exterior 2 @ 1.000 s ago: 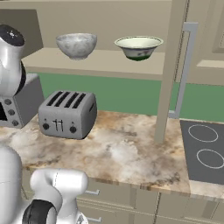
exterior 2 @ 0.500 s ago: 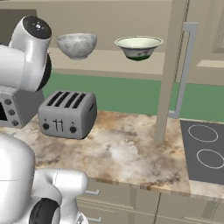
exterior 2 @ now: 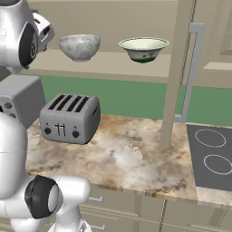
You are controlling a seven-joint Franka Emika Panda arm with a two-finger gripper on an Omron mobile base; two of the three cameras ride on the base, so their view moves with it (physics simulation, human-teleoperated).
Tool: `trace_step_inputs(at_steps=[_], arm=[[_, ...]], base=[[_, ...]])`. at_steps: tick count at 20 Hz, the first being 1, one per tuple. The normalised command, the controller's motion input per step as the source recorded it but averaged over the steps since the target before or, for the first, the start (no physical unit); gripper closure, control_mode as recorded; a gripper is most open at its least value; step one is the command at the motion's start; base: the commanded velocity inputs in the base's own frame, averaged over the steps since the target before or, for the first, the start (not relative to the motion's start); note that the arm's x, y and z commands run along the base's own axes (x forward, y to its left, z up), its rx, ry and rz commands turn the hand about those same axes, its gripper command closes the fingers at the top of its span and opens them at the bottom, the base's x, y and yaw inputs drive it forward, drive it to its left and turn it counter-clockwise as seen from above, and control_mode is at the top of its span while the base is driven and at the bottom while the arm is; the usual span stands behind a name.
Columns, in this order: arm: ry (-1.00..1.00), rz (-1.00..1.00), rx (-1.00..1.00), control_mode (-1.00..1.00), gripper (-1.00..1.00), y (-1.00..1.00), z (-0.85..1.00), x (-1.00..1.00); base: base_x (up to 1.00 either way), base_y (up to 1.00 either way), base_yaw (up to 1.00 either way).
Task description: Move the bowls from the cabinet to the plates on the dining table.
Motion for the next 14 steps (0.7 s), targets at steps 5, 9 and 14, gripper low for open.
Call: trace_step_inputs(at_steps=[5, 9, 14], arm=[[-0.23, -0.13, -0.31, -1.0, -1.0, 0.01, -0.11, 0.44], [-0.2, -0.12, -0.31, -1.0, -1.0, 0.02, -0.2, 0.51], [-0.1, -0.12, -0.23, -1.0, -1.0, 0.0, -0.12, 0.57]], base=[[0.0, 0.0, 0.0], [0.0, 0.0, 0.0], [0.0, 0.0, 0.0]])
